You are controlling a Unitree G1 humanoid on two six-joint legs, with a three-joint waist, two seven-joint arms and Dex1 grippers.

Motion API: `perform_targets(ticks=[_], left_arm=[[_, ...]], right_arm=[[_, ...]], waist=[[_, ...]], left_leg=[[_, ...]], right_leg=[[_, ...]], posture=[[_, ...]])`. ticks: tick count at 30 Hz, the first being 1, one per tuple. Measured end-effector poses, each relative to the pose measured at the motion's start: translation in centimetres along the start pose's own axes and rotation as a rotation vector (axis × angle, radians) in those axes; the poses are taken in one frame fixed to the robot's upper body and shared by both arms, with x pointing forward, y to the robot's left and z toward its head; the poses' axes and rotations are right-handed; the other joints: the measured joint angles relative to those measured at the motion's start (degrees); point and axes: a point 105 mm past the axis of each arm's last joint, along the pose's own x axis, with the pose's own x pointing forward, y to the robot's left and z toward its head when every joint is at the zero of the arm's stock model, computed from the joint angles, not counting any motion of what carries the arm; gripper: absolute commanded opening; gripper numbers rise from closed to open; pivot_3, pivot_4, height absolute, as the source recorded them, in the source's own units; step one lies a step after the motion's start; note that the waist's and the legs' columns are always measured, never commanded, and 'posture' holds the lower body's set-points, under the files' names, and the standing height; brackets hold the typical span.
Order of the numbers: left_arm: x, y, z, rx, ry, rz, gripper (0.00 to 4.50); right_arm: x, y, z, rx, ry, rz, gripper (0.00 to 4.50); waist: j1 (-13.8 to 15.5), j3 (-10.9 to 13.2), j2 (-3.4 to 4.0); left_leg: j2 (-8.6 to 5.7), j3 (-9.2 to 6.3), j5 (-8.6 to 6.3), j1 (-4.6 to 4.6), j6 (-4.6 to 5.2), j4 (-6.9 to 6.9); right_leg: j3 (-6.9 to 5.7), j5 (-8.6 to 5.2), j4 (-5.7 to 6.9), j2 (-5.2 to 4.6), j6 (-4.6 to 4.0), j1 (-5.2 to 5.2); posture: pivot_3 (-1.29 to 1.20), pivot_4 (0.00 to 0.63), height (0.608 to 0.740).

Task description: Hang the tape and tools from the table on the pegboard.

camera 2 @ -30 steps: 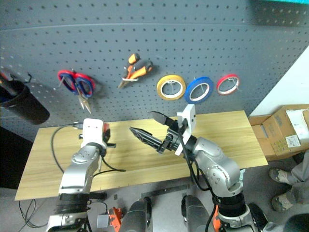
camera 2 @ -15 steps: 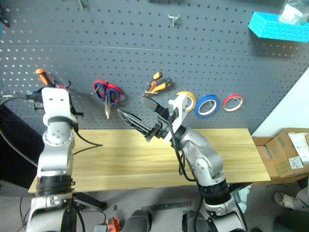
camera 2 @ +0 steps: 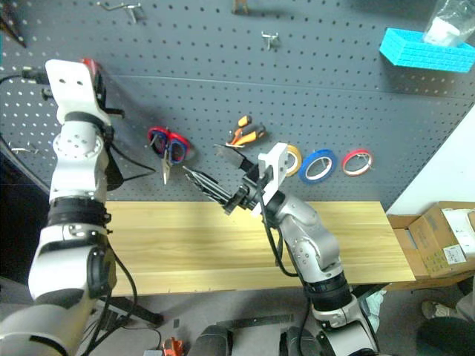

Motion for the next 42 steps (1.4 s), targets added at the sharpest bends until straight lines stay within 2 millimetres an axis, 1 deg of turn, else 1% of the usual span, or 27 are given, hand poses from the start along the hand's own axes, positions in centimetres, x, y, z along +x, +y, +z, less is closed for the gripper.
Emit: perform_targets(ticks=[4, 7, 9, 15, 22, 24, 29, 33, 39, 42], left_arm=[[0.6, 0.5, -0.1, -0.004, -0.001, 0.005, 0.86], [0.6, 0.6, -0.5, -0.004, 0.008, 0.005, 0.86], [0.7, 0.7, -0.7, 0.008, 0.015, 0.002, 0.86], [0.9, 0.5, -0.6, 0.008, 0.012, -0.026, 0.86], [1.7, 0.6, 1.4, -0.039, -0.031, -0.062, 0.86], [1.7, 0.5, 1.4, -0.06, -0.032, -0.073, 0.86], [1.7, 0.4, 1.0, -0.194, -0.014, -0.078, 0.86], [1.7, 1.2, 0.8, -0.215, 0.001, -0.051, 0.86], [1.7, 4.3, 1.0, -0.186, -0.006, 0.036, 0.86], [1.5, 4.8, 0.7, -0.187, 0.0, 0.054, 0.86]], right_arm=[[0.0, 0.0, -0.1, -0.007, 0.003, 0.001, 4.5], [0.0, 0.0, -0.2, -0.013, 0.008, -0.002, 4.5], [-0.1, 0.0, -0.2, -0.013, 0.011, -0.003, 4.5], [-0.1, 0.0, -0.3, -0.021, 0.013, -0.006, 4.5], [0.2, 0.4, -0.6, -0.019, 0.016, 0.017, 4.5], [0.1, 0.4, -0.6, -0.02, 0.017, 0.021, 4.5], [0.2, 0.4, -0.7, -0.02, 0.018, 0.023, 4.5], [0.2, 0.4, -0.7, -0.023, 0.021, 0.022, 4.5], [0.2, 0.4, -0.7, -0.024, 0.021, 0.022, 4.5], [0.2, 0.4, -0.7, -0.024, 0.021, 0.022, 4.5]], waist=[[0.08, -0.02, 0.0], [-0.04, -0.02, 0.0], [-0.19, -0.02, 0.0], [-0.03, -0.04, -0.03], [0.05, -0.1, -0.07], [0.06, -0.19, -0.1], [0.14, -0.25, -0.15], [0.12, -0.27, -0.16], [0.12, -0.31, -0.16], [0.2, -0.38, -0.2]], left_leg=[[0.06, -0.05, 0.03, 0.09, 0.02, 0.01], [0.06, 0.0, 0.08, 0.46, 0.04, 0.01], [0.06, 0.09, 0.07, 0.78, 0.04, -0.01], [0.07, 0.06, 0.09, 0.77, 0.05, 0.0], [0.06, 0.09, 0.1, 0.76, 0.05, 0.01], [0.06, 0.09, 0.1, 0.76, 0.05, 0.01], [0.06, 0.09, 0.1, 0.75, 0.06, 0.01], [0.06, 0.08, 0.1, 0.76, 0.06, 0.01], [0.06, 0.09, 0.09, 0.76, 0.06, 0.0], [0.06, 0.08, 0.09, 0.76, 0.06, 0.0]], right_leg=[[-0.07, 0.03, 0.09, 0.06, -0.06, 0.03], [-0.04, 0.03, 0.07, 0.06, -0.05, 0.4], [0.03, -0.09, 0.05, 0.06, 0.14, 0.67], [0.03, -0.07, 0.1, 0.1, 0.13, 0.66], [0.06, -0.07, 0.08, 0.09, 0.13, 0.68], [0.08, -0.07, 0.08, 0.09, 0.12, 0.68], [0.08, 0.06, 0.08, 0.09, -0.09, 0.68], [0.08, 0.06, 0.08, 0.09, -0.09, 0.67], [0.08, 0.08, 0.08, 0.09, -0.13, 0.67], [0.06, 0.08, 0.08, 0.09, -0.13, 0.67]], posture=[[0.2, 0.0, 0.74], [0.2, 0.0, 0.74], [0.2, 0.0, 0.74], [0.21, 0.0, 0.74], [0.22, 0.0, 0.74], [0.22, 0.0, 0.74], [0.22, 0.0, 0.74], [0.23, 0.0, 0.74], [0.23, 0.0, 0.74], [0.23, 0.0, 0.74]])
